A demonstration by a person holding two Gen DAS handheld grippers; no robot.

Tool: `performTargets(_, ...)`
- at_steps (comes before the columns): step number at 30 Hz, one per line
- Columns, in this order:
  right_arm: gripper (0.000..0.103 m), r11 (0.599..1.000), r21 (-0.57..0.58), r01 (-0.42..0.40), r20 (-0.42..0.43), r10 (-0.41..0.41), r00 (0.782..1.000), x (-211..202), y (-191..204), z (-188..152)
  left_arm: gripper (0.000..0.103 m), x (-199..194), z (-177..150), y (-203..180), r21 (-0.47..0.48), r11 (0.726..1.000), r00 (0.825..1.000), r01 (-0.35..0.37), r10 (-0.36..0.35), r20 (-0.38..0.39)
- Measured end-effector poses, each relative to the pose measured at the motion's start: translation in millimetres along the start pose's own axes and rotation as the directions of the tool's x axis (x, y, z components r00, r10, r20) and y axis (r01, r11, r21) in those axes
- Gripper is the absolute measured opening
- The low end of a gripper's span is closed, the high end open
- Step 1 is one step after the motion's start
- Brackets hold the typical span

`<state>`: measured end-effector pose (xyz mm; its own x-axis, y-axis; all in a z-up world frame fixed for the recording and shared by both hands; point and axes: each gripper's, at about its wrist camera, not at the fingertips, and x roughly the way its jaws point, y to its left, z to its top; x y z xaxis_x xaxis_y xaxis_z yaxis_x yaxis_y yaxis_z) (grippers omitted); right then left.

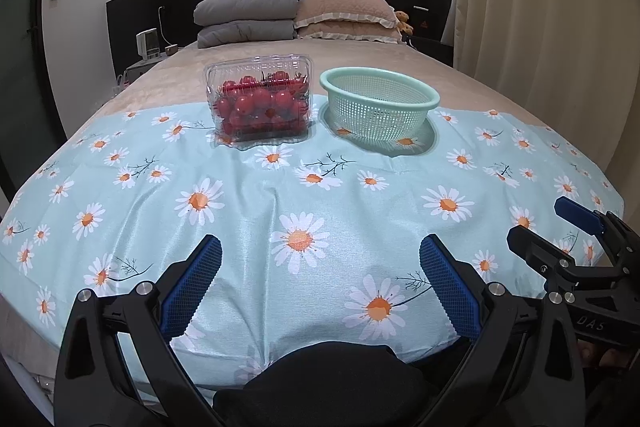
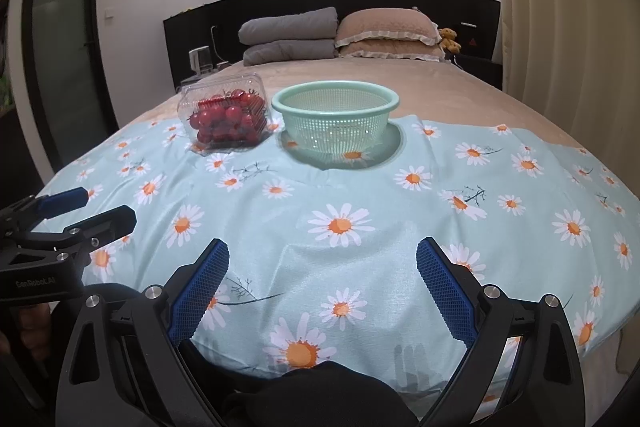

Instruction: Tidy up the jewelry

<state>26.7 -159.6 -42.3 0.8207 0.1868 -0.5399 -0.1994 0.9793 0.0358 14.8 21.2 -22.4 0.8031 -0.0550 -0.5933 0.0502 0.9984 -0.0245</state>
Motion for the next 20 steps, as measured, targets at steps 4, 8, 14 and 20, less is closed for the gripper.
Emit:
performTargets(4, 0.091, 1.0, 0.004, -0.002, -0.001, 0.002, 1.0, 0.2, 0.3, -0.5, 0.097, 0.5, 0.0, -0.1, 0.0, 1.0, 1.0, -0.002, 0.002, -0.002)
performTargets(8, 0.091, 1.0, 0.002, -0.003, -0.003, 0.003, 1.0, 0.1, -0.1, -0.5, 0.097, 0.9, -0.1, -0.2, 0.0, 1.0, 1.0, 0.0, 0.0, -0.004)
performTargets(14, 0.091, 1.0, 0.002, -0.004, -0.003, 0.004, 1.0, 0.1, -0.7, -0.4, 0.097, 2.6, 0.6, 1.8, -0.016, 0.999, 0.999, -0.033, 0.033, -0.012)
performTargets(20, 0.091, 1.0, -0.002, -0.007, -0.002, 0.007, 1.0, -0.5, -2.1, 0.1, 0.097, 1.8, 0.1, 0.9, -0.011, 0.999, 0.999, -0.04, 0.04, -0.008)
